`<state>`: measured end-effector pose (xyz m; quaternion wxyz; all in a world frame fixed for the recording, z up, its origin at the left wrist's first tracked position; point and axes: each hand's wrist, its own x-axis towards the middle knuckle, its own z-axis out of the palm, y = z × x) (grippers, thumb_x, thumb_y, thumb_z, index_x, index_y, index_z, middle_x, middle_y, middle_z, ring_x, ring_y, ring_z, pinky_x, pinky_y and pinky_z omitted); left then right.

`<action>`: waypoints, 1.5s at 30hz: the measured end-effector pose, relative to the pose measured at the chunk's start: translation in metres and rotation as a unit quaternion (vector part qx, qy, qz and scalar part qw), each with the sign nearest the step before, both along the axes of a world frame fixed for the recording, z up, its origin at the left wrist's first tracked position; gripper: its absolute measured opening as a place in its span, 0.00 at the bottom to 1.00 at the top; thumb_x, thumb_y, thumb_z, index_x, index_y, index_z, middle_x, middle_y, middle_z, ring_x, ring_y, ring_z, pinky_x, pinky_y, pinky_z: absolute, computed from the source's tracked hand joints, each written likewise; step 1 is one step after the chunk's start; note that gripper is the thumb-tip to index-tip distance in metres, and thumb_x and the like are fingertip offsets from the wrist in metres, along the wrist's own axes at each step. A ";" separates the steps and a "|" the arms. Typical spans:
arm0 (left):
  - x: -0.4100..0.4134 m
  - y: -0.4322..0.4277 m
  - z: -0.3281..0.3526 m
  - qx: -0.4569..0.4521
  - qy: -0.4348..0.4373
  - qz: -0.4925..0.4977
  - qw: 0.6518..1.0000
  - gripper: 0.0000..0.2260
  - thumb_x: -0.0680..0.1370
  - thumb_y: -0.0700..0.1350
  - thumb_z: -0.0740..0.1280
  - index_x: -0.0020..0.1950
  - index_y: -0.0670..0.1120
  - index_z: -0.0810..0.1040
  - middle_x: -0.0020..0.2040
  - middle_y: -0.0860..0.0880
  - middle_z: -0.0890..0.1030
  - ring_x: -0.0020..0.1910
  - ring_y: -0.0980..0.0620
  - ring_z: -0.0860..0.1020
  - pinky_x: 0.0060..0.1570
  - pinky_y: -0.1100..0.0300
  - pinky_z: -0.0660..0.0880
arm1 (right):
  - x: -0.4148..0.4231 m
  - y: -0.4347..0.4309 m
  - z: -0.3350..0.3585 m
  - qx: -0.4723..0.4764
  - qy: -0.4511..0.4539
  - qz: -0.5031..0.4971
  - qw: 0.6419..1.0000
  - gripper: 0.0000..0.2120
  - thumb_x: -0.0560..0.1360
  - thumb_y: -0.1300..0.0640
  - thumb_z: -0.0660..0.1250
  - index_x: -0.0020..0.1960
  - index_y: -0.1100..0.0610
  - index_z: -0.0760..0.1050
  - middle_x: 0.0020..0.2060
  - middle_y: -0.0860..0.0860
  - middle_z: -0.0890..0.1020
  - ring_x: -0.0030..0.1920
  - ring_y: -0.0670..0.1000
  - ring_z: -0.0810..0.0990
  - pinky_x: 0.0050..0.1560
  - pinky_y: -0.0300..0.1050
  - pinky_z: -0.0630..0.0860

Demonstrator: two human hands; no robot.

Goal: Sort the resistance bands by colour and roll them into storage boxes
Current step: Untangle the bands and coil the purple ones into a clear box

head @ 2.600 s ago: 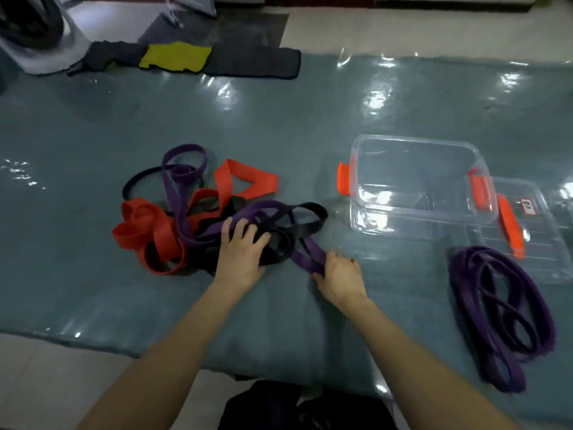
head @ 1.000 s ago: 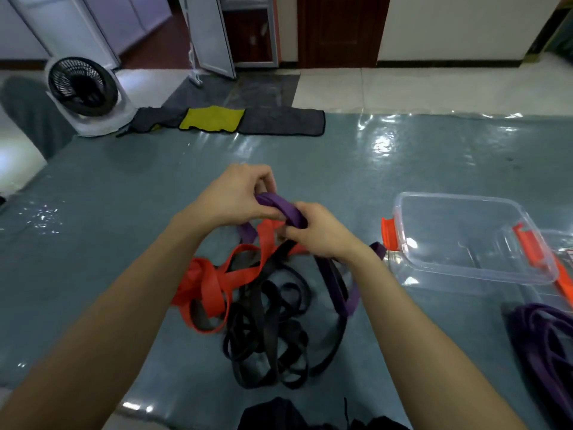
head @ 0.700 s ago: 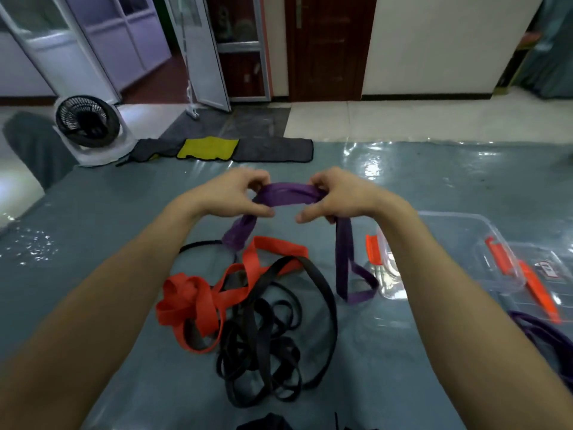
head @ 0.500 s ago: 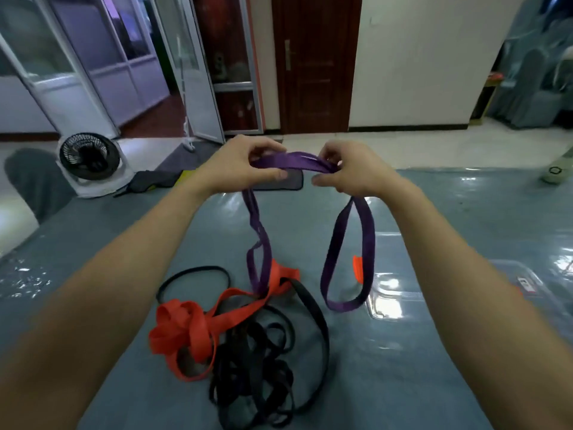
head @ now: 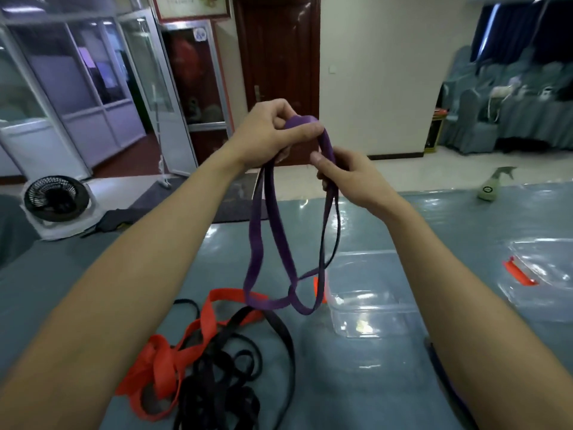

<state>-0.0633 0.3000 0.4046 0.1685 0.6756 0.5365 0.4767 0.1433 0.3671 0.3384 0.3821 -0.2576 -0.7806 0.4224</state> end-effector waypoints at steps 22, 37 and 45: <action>0.157 -0.016 -0.178 -0.155 -0.186 0.092 0.966 0.17 0.74 0.54 0.82 0.49 0.44 0.80 0.47 0.41 0.80 0.49 0.46 0.78 0.58 0.48 0.71 | 0.277 0.041 -0.126 -0.146 -0.184 0.002 0.972 0.16 0.67 0.51 0.87 0.42 0.53 0.80 0.32 0.50 0.80 0.33 0.49 0.80 0.39 0.45 0.76; 0.289 -0.073 -0.331 -0.303 -0.207 0.029 0.930 0.15 0.80 0.52 0.78 0.58 0.41 0.87 0.56 0.41 0.89 0.58 0.43 0.88 0.60 0.55 0.84 | 0.302 0.028 -0.093 -0.115 -0.324 0.142 0.928 0.23 0.67 0.44 0.85 0.46 0.62 0.83 0.31 0.51 0.81 0.32 0.50 0.77 0.37 0.45 0.73; 0.329 -0.058 -0.403 -0.530 -0.085 0.106 0.837 0.23 0.87 0.59 0.65 0.57 0.40 0.86 0.44 0.42 0.90 0.36 0.51 0.85 0.36 0.60 0.80 | 0.325 0.046 -0.259 -0.171 -0.453 -0.033 0.874 0.31 0.86 0.42 0.65 0.78 0.64 0.70 0.74 0.63 0.75 0.75 0.63 0.74 0.76 0.57 0.69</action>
